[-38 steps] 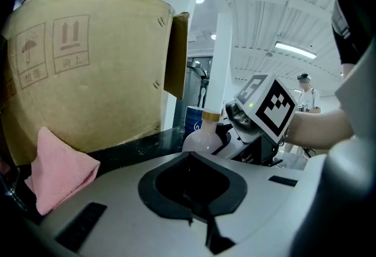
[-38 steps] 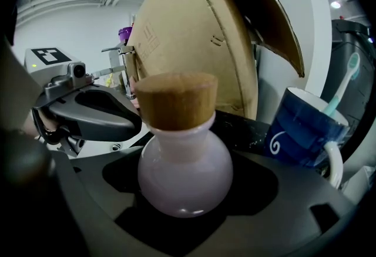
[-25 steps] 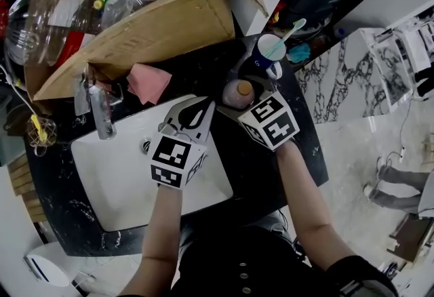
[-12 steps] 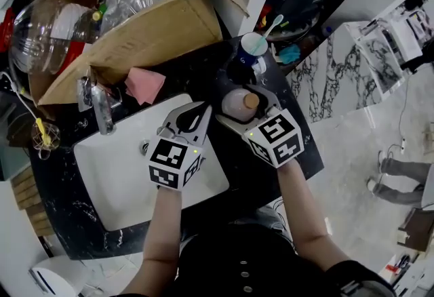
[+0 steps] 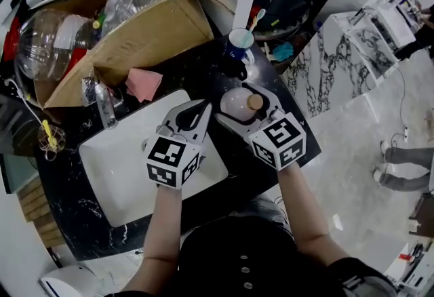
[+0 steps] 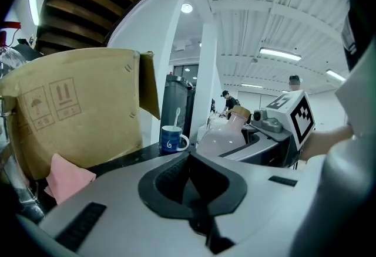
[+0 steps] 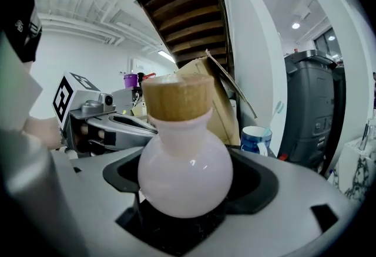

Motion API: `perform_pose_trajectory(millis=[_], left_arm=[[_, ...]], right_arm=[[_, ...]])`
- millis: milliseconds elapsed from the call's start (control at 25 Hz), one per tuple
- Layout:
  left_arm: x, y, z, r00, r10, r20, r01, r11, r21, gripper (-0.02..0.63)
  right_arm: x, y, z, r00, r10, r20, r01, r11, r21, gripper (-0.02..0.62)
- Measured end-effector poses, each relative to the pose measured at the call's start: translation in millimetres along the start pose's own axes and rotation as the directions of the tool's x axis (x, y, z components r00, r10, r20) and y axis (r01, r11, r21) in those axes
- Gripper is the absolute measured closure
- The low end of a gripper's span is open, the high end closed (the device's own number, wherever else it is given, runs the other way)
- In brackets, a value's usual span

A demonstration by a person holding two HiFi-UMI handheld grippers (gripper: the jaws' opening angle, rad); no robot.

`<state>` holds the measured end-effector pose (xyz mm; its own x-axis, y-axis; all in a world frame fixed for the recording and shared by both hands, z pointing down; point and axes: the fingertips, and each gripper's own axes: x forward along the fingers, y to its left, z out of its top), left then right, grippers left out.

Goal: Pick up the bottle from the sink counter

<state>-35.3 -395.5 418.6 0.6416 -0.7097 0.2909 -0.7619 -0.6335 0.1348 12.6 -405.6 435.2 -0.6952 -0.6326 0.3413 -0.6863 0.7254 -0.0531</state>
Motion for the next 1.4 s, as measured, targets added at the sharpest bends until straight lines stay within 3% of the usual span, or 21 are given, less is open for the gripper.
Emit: perform_pose_trajectory(millis=[640, 1400], left_arm=[[-35, -38, 29, 0.996, -0.058, 0.075, 0.057, 0.998, 0.020, 0.588], [-60, -63, 42, 0.991, -0.082, 0.110, 0.074, 0.994, 0.077, 0.589]], right_arm=[[-53, 18, 31, 0.985, -0.053, 0.167, 0.045, 0.998, 0.052, 0.190], [-90, 44, 49, 0.975, -0.010, 0.223, 0.001, 0.999, 0.038, 0.190]])
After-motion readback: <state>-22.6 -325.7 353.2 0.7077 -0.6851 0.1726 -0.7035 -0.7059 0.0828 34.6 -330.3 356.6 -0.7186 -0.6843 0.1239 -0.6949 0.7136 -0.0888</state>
